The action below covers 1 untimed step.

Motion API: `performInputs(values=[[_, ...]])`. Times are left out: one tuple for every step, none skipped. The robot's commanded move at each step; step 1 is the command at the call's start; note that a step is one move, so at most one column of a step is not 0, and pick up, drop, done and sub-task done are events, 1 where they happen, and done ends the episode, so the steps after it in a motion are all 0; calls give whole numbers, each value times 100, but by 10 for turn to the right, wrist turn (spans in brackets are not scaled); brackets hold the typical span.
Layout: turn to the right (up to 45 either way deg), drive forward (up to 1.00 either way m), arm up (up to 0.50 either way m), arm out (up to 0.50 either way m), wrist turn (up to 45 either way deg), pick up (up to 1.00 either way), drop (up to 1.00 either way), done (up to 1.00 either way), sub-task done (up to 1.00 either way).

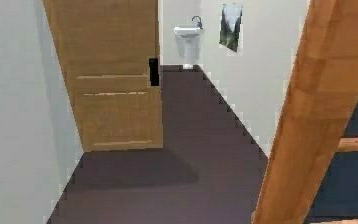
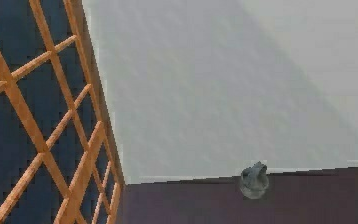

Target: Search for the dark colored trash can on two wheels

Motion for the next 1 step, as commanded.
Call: performInputs(values=[[-30, 0, 0, 0, 0, 0, 0, 0, 0]])
